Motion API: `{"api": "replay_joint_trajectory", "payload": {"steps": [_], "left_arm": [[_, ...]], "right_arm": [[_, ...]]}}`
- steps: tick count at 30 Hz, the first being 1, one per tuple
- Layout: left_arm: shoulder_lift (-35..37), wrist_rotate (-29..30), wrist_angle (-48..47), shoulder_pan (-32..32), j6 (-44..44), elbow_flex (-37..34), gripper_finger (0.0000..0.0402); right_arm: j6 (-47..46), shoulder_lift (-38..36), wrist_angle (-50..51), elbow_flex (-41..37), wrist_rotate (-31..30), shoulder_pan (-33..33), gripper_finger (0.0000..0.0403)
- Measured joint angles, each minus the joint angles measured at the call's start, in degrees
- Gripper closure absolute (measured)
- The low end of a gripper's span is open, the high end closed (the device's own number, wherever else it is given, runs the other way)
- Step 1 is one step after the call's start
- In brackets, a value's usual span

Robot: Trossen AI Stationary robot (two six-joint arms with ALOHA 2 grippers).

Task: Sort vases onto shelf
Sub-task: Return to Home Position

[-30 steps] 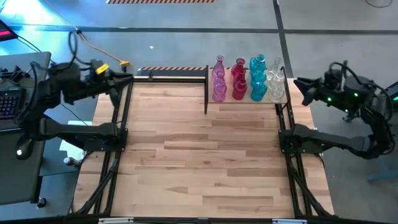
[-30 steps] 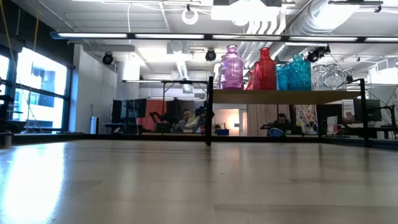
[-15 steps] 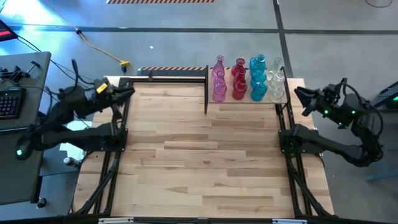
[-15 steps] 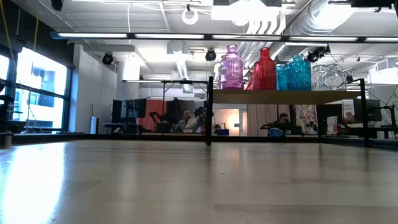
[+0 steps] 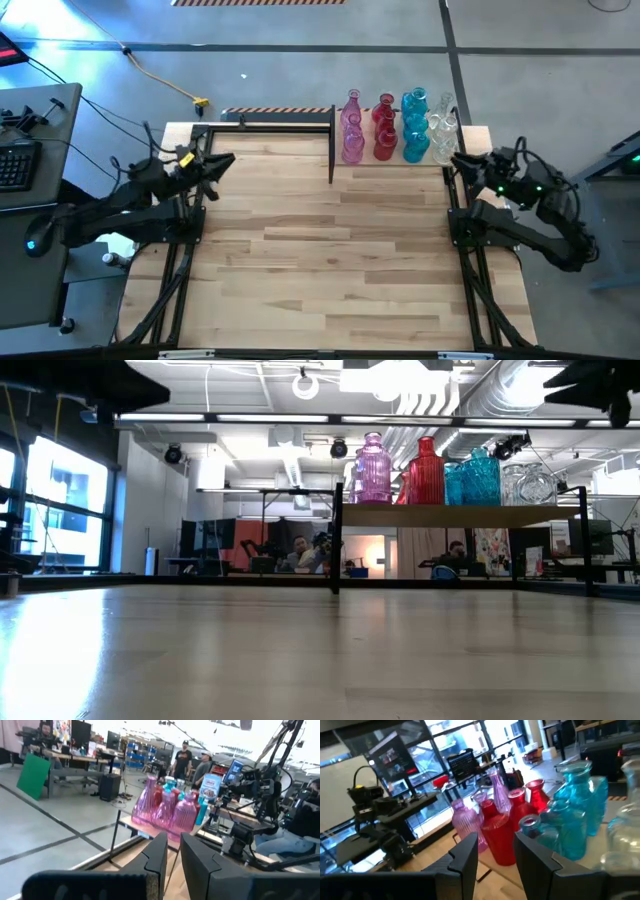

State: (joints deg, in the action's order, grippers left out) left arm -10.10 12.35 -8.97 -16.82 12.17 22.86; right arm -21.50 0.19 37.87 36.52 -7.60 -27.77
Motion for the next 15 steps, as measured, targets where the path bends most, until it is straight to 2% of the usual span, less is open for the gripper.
{"api": "replay_joint_trajectory", "payload": {"steps": [5, 9, 15], "left_arm": [[0.24, -3.58, 3.01, -0.02, 0.69, -4.28, 0.0357], [0.2, -7.14, 3.34, -0.01, 1.39, -7.52, 0.0357], [0.21, -7.33, 3.9, 0.0, 4.1, -12.0, 0.0357]], "right_arm": [[-0.21, 0.15, -2.27, -4.44, 2.79, 0.02, 0.0286], [-1.63, 0.09, -7.91, -7.95, 6.82, 0.02, 0.0286], [-2.05, 0.09, -16.32, -12.12, 13.24, 0.02, 0.0286]]}}
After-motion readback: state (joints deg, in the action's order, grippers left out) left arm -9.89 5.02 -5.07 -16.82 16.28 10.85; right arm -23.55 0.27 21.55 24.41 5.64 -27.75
